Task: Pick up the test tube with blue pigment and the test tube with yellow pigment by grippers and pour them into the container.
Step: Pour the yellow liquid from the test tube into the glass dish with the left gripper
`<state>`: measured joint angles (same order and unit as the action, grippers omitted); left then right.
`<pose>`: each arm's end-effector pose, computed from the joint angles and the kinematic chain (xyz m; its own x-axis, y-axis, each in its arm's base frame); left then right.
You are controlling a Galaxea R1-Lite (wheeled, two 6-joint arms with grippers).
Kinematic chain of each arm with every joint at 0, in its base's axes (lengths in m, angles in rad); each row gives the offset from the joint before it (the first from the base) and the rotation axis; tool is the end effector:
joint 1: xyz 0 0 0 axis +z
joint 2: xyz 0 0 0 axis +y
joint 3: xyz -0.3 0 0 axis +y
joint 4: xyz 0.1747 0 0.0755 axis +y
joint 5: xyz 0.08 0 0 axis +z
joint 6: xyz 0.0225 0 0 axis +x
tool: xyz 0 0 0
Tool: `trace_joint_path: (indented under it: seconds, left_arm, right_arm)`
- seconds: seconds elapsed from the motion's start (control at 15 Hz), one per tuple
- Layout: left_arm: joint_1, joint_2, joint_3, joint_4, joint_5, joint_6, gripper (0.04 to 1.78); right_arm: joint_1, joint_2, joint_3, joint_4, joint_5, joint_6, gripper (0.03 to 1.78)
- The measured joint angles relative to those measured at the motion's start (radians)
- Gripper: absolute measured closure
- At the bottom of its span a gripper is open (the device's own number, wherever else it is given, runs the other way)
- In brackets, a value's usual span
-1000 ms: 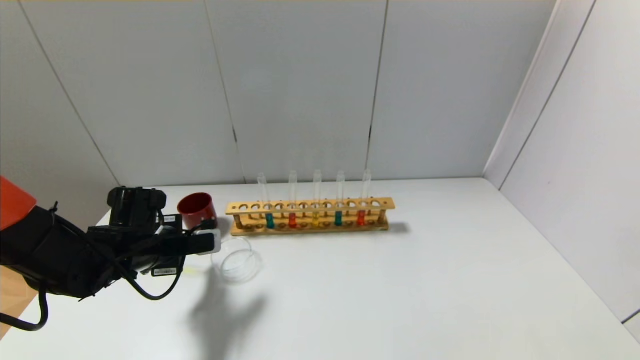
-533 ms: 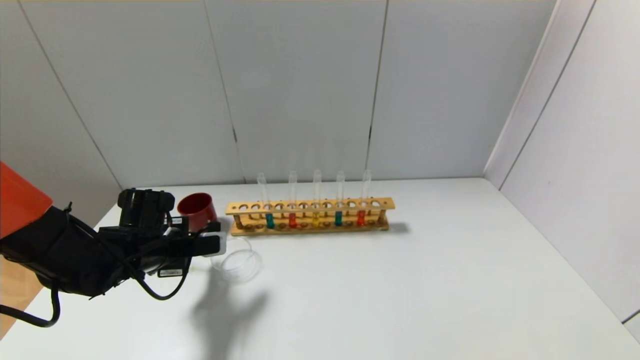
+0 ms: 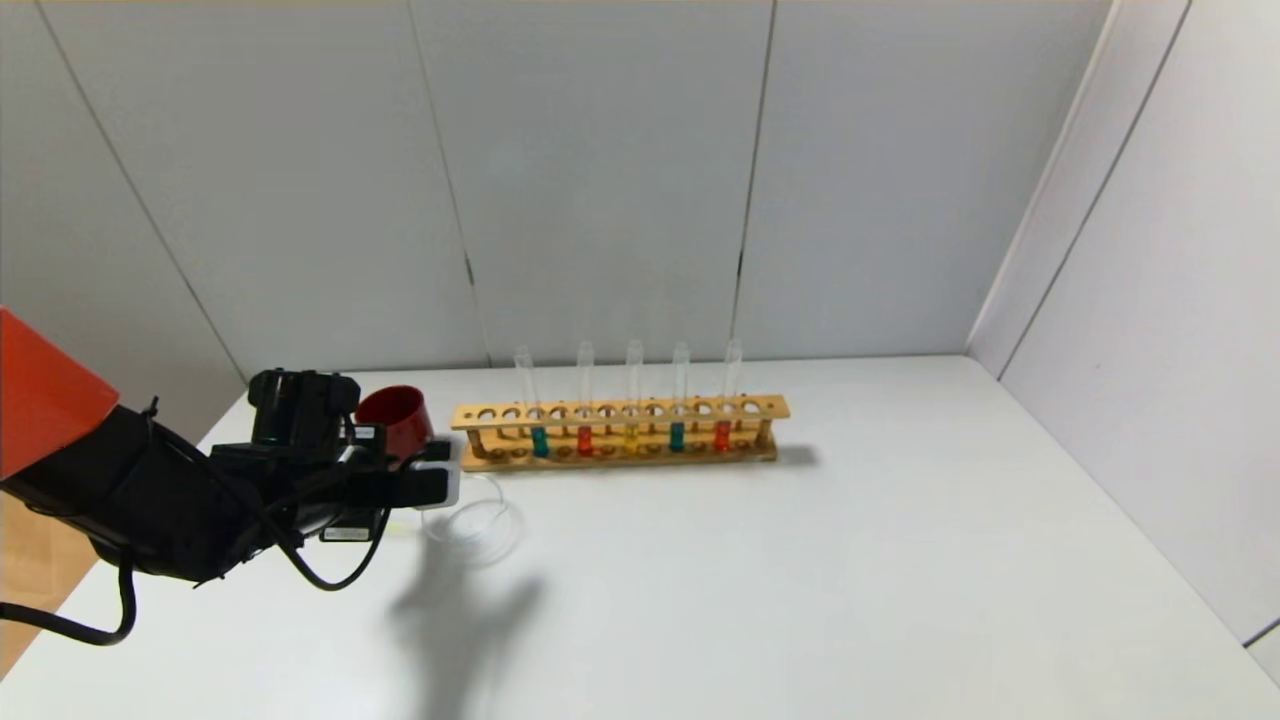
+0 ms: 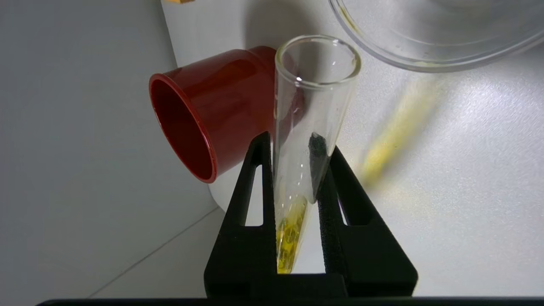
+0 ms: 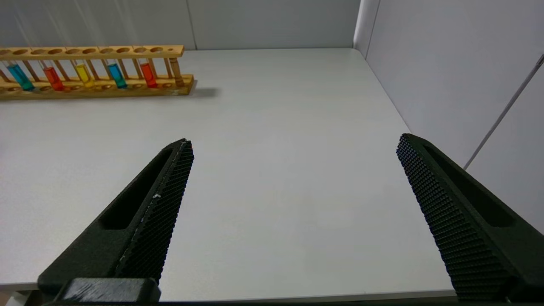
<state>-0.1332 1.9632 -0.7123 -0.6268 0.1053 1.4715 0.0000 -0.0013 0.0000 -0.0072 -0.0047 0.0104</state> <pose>0.3218 -0.0407 0.0753 0.8138 -0.0030 -0.5811 0.5811 0.0216 0.8136 -0.0229 -0.0001 0.0762 1.0000 -0.0047 0.0085 0.0046 0.9999 0.0104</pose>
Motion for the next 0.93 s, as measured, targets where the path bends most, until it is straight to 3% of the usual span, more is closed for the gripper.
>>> trace_joint_path:
  seconds: [0.93]
  left_arm:
    - [-0.056,0.032,-0.023,-0.003,0.116,0.1,1.49]
  right_arm:
    - [0.0,0.0,0.0,0.0,0.0,0.0,0.06]
